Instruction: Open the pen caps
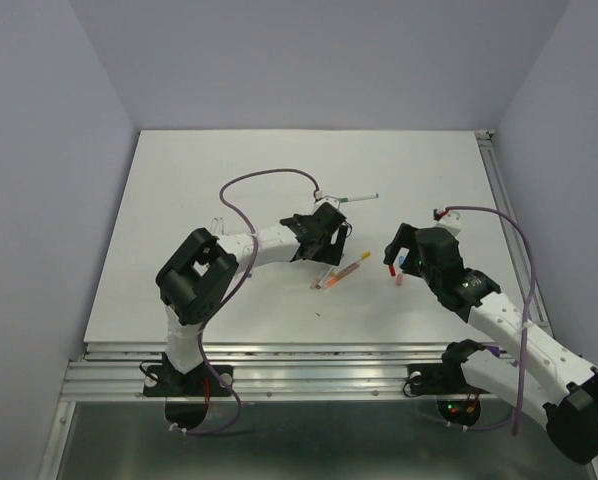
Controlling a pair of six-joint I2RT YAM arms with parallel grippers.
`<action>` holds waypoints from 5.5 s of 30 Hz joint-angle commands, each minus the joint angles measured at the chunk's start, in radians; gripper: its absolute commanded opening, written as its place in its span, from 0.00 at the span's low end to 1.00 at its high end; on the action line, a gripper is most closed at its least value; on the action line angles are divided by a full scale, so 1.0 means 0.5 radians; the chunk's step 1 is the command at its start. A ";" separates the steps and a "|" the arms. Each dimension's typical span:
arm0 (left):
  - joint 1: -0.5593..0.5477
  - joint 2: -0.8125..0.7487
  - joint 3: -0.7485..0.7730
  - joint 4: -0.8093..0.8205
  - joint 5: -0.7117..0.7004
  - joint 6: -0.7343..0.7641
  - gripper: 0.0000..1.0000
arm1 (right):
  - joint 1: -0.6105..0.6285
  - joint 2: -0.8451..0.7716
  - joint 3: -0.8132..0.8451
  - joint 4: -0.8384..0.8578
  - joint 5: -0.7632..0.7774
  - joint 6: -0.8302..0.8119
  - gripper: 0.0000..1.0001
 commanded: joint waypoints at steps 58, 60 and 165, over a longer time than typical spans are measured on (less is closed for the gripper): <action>-0.118 -0.402 -0.002 -0.504 -0.929 -0.617 0.00 | -0.011 -0.286 -0.189 0.529 -0.806 -0.214 1.00; -0.118 -0.583 -0.042 -0.441 -0.960 -0.663 0.00 | -0.014 -0.320 -0.229 0.606 -1.027 -0.214 1.00; 0.501 -0.520 -0.607 0.149 -0.304 -0.298 0.00 | 0.059 0.358 -0.002 0.291 -0.660 0.059 0.01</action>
